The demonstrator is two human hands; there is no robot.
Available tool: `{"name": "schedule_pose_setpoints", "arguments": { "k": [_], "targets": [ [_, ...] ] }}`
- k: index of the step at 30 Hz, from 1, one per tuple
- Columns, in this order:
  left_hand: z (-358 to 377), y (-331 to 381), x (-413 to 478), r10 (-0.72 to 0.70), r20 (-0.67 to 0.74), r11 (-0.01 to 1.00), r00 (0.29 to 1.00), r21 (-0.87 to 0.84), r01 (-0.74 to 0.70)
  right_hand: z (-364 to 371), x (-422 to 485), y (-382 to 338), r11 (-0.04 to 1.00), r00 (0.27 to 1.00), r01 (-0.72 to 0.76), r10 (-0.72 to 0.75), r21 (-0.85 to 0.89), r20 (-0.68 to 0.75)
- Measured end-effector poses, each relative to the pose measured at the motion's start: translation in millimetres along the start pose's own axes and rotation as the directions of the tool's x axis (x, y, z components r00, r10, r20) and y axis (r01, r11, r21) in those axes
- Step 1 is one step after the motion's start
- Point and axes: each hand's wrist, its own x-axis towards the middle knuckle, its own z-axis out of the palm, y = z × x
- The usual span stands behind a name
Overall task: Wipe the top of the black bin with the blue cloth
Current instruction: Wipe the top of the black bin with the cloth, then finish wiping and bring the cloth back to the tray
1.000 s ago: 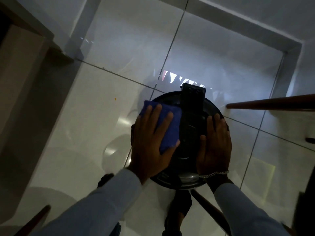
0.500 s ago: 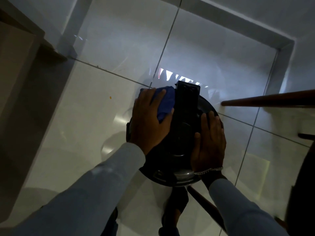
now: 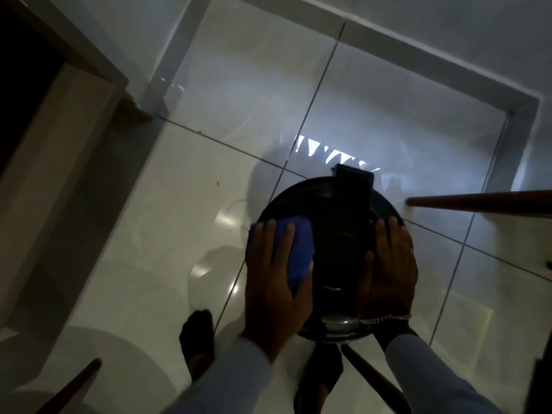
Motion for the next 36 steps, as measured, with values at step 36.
{"name": "schedule_pose_setpoints", "arguments": {
  "k": [36],
  "targets": [
    [-46.8, 354.1, -109.8, 0.132, 0.45, 0.838, 0.883, -0.526, 0.143, -413.2, -99.2, -38.9, -0.227, 0.679, -0.436, 0.552, 0.871, 0.483]
  ]
}}
